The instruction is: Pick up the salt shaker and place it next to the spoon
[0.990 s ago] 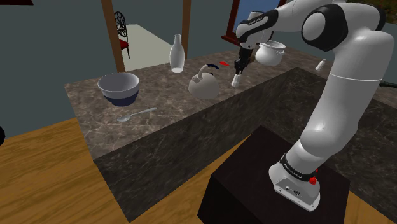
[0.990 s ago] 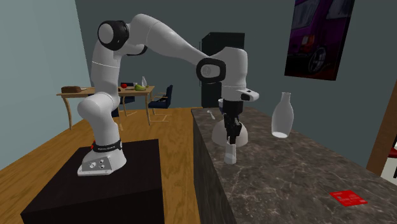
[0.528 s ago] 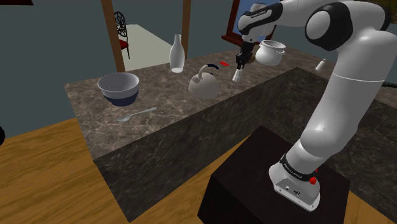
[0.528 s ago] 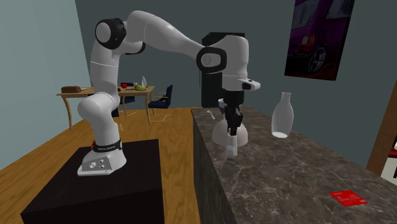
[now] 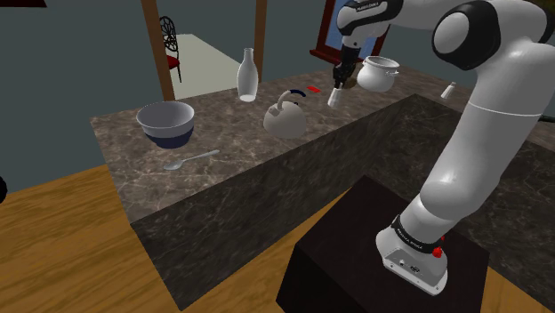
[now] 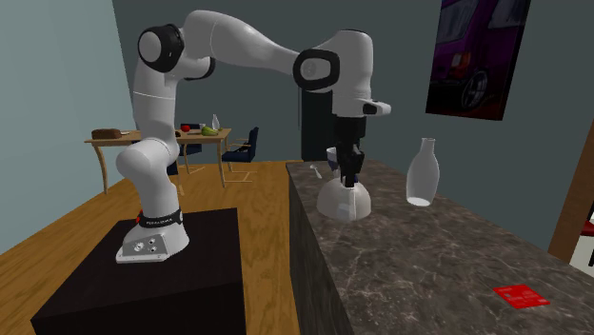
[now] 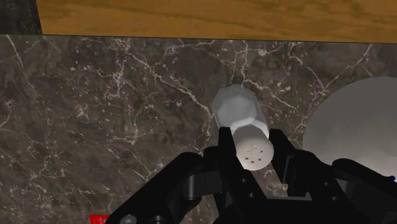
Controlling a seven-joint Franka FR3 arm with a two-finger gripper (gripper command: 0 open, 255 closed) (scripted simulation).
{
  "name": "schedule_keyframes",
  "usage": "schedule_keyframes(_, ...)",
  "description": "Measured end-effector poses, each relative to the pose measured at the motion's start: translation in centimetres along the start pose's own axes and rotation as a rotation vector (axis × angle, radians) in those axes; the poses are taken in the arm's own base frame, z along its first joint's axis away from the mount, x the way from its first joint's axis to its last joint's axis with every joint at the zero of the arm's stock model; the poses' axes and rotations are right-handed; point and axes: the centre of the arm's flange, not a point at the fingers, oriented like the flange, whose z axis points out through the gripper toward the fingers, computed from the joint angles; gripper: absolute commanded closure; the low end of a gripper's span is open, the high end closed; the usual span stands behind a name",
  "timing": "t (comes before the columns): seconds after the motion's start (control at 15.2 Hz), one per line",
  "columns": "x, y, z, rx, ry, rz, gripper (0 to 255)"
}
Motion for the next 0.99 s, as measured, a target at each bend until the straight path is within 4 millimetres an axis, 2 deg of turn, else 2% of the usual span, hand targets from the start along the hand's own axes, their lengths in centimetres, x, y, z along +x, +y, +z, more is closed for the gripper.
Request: schedule_keyframes(0.99,0.2,0.1,-7.8,0.0,0.0,0.0,255)
